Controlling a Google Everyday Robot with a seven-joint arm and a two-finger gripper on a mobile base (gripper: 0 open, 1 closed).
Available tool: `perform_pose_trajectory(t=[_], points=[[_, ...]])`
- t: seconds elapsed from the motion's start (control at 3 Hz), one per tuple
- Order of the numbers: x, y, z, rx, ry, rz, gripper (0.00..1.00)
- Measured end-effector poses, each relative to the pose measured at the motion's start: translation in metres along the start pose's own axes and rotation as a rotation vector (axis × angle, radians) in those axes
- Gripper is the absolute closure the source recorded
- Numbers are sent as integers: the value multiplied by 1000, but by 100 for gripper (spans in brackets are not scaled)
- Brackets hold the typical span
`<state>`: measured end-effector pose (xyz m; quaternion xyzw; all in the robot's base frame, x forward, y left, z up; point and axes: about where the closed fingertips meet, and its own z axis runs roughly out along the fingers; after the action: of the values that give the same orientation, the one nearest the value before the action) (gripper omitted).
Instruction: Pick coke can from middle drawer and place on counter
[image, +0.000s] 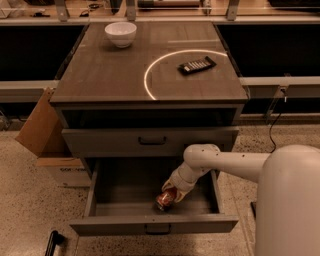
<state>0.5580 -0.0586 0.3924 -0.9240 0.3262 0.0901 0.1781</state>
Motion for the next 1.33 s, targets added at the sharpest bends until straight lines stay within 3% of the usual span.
perform_pose_trajectory(t=[0.33,0.67,1.0,1.33], points=[[-17,1,-28,57,23,-50,100],[-39,8,-66,153,50,-81,100],[-50,26,-101,252,77,-74,100],[-50,26,-101,252,76,-75,100]])
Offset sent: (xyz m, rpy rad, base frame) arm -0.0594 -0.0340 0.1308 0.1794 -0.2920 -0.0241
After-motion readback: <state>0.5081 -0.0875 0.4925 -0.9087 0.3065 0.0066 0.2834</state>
